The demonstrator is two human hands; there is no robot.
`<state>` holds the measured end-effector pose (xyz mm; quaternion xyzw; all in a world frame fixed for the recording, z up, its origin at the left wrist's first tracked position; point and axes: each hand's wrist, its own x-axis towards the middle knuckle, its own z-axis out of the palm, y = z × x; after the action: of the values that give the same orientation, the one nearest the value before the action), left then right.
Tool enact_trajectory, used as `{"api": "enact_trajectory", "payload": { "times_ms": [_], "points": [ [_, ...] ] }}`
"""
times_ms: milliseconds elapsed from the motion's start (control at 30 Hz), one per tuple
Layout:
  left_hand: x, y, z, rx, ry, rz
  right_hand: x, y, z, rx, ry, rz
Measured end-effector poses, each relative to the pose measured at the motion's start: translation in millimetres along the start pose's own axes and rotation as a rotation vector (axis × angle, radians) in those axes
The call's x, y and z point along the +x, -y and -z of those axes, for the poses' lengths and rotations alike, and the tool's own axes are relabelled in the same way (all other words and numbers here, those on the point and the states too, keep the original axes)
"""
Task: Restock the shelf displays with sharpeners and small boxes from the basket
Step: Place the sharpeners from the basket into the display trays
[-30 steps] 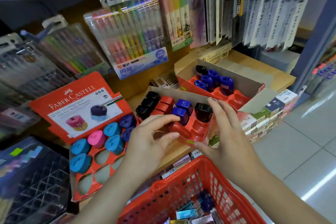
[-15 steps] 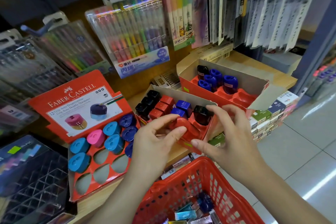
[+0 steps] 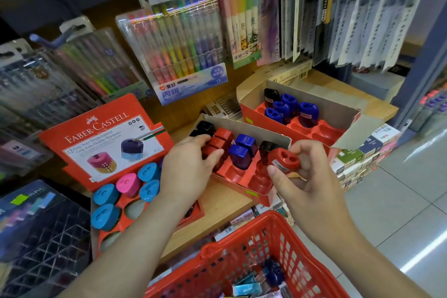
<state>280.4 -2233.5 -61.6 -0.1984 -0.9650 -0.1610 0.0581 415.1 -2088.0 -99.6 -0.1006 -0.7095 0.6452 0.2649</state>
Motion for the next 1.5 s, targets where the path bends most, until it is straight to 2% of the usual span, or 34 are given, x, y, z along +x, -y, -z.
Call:
{"api": "enact_trajectory", "payload": {
  "times_ms": [133, 267, 333, 400, 467, 533, 600, 633, 700, 800, 900, 967, 1067, 1167, 1267, 1500],
  "points": [
    [12, -6, 1, 0.053, -0.016, -0.05, -1, 0, -3, 0.121, -0.035, -0.048],
    [24, -7, 6, 0.125, 0.07, -0.04, 6, 7, 6, 0.144, -0.062, -0.055],
    [24, -17, 12, 0.135, 0.045, -0.067, 17, 15, 19, 0.153, -0.117, -0.046],
    [22, -36, 19, -0.053, 0.032, -0.173, 28, 22, 31, 0.133, -0.189, -0.025],
    [17, -64, 29, -0.305, 0.207, -0.32, 36, 25, 39, 0.113, -0.254, -0.024],
    [10, -93, 31, -0.282, 0.349, -0.524, 41, 25, 45, 0.082, -0.288, -0.035],
    [12, -112, 24, -0.167, 0.309, -0.67, 43, 24, 51, 0.048, -0.292, -0.036],
    [15, -119, 20, -0.156, 0.262, -0.687, 44, 25, 54, 0.041, -0.292, -0.037],
    [22, -128, 13, -0.237, 0.204, -0.655, 46, 25, 60, 0.017, -0.299, -0.031],
    [37, -141, 6, -0.421, 0.187, -0.469, 51, 22, 79, -0.092, -0.374, -0.014],
    [58, -152, -4, -0.479, 0.154, -0.344, 61, 3, 104, -0.119, -0.396, -0.135],
    [67, -160, -11, -0.455, 0.177, -0.355, 64, -13, 112, -0.065, -0.333, -0.243],
    [72, -169, -23, -0.352, 0.244, -0.442, 61, -27, 110, 0.098, -0.241, -0.282],
    [72, -172, -37, -0.208, 0.304, -0.512, 59, -32, 111, 0.08, -0.241, -0.261],
    [70, -169, -48, -0.2, 0.351, -0.52, 57, -30, 113, 0.036, -0.238, -0.266],
    [67, -164, -54, -0.204, 0.237, -0.511, 51, -29, 112, -0.024, -0.214, -0.312]
  ]
}}
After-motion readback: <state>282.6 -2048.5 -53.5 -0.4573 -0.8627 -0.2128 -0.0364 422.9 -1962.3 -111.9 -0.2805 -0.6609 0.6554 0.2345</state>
